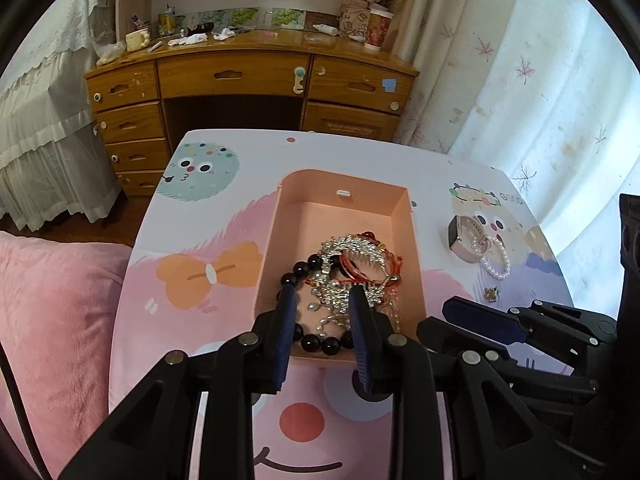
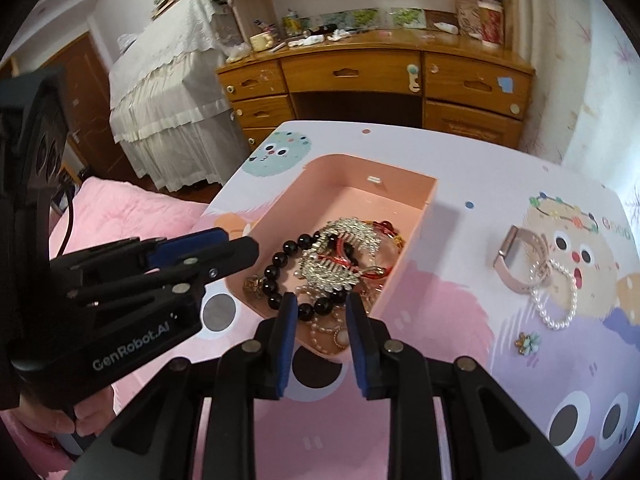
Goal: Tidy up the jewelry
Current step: 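Carry both brooches over the pink box and open both grippers, then move the left gripper to the second blue flower brooch while the right gripper approaches the white pearl bracelet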
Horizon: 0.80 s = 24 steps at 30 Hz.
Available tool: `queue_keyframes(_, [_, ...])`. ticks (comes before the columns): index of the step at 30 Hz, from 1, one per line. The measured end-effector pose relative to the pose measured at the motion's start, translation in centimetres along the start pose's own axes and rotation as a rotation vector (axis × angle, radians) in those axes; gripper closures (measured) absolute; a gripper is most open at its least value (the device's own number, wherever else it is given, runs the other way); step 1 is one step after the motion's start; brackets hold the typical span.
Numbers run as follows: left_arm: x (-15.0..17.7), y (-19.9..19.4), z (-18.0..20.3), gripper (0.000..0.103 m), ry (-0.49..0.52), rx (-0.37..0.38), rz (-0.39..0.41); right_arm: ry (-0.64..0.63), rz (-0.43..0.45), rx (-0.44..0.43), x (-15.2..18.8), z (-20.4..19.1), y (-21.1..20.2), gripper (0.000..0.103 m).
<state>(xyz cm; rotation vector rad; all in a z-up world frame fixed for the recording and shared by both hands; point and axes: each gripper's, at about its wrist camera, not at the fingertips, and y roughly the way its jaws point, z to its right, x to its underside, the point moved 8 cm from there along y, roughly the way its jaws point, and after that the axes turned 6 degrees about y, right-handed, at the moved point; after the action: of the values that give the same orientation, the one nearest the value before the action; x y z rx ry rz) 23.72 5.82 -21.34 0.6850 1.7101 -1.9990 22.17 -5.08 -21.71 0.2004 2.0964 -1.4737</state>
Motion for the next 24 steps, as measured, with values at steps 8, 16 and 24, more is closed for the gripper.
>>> queue_keyframes(8, [-0.2,0.2,1.7,0.068,-0.002,0.006,0.001,0.144,-0.052,-0.022,1.0,3.6,-0.3,0.078])
queue_keyframes(16, [0.7,-0.1,5.5,0.068,0.019,0.002,0.018,0.243,-0.071,0.019,1.8,8.8,-1.5,0.078])
queue_keyframes(24, [1.8,0.6,11.3,0.068,0.077,0.055,0.017,0.252,-0.106,0.15,1.0,15.9,-2.3,0.078])
